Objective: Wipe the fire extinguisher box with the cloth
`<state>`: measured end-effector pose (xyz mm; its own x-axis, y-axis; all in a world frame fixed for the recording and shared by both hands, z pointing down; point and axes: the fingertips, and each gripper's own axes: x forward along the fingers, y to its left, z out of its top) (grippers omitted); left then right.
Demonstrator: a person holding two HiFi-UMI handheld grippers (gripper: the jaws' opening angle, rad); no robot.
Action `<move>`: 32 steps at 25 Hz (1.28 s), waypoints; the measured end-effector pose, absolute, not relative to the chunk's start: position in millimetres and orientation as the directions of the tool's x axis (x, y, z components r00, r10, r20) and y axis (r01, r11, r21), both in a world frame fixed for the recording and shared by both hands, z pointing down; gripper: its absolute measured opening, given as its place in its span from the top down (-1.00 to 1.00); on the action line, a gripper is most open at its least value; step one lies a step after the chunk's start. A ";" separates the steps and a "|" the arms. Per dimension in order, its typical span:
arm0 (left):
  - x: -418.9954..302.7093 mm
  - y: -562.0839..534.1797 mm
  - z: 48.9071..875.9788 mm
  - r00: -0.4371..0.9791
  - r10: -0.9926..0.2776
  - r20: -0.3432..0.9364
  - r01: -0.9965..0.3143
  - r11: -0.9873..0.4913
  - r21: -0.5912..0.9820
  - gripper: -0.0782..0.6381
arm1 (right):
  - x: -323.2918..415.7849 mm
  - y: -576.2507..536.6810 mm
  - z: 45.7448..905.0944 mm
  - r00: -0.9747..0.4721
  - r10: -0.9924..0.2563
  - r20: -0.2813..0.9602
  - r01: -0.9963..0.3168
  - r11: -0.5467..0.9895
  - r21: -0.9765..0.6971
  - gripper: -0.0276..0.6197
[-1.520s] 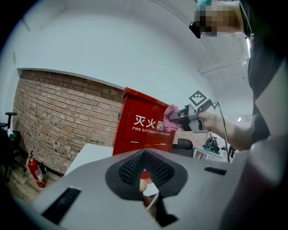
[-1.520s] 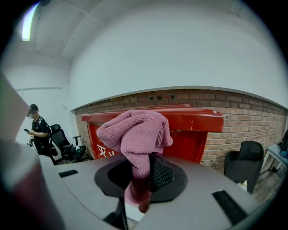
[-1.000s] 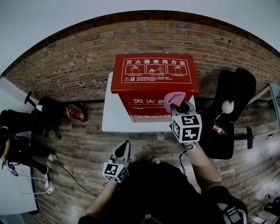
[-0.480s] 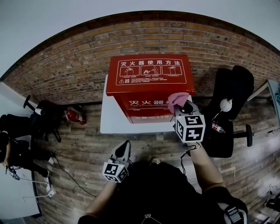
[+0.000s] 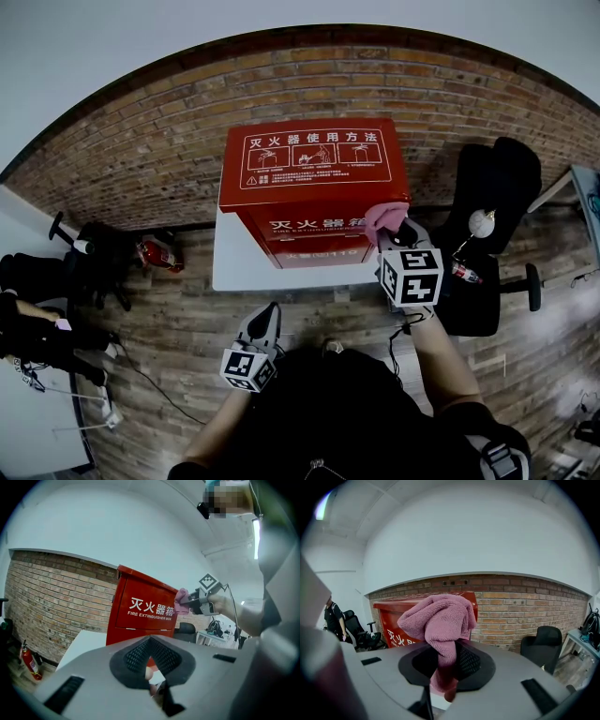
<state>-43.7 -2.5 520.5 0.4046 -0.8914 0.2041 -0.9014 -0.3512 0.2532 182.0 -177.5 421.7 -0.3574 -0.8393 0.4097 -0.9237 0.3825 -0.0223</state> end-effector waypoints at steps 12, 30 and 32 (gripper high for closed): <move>-41.8 -3.1 521.2 0.404 -0.891 0.206 -0.901 -0.349 0.258 0.72 | 177.7 -178.9 443.0 -0.358 -0.823 0.441 -0.921 0.389 -0.023 0.64; -45.6 -0.8 523.6 0.393 -0.894 0.214 -0.906 -0.337 0.257 0.72 | 176.7 -181.8 479.5 -0.367 -0.813 0.451 -0.920 0.390 -0.047 0.64; -45.6 -0.9 523.6 0.392 -0.895 0.212 -0.906 -0.336 0.260 0.72 | 176.8 -181.9 484.2 -0.370 -0.812 0.452 -0.919 0.391 -0.050 0.64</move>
<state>-45.6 -0.9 523.6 0.3925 -0.8949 0.2124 -0.9055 -0.3355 0.2596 176.8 -181.9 484.2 -0.3697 -0.8121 0.4515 -0.9192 0.3906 -0.0500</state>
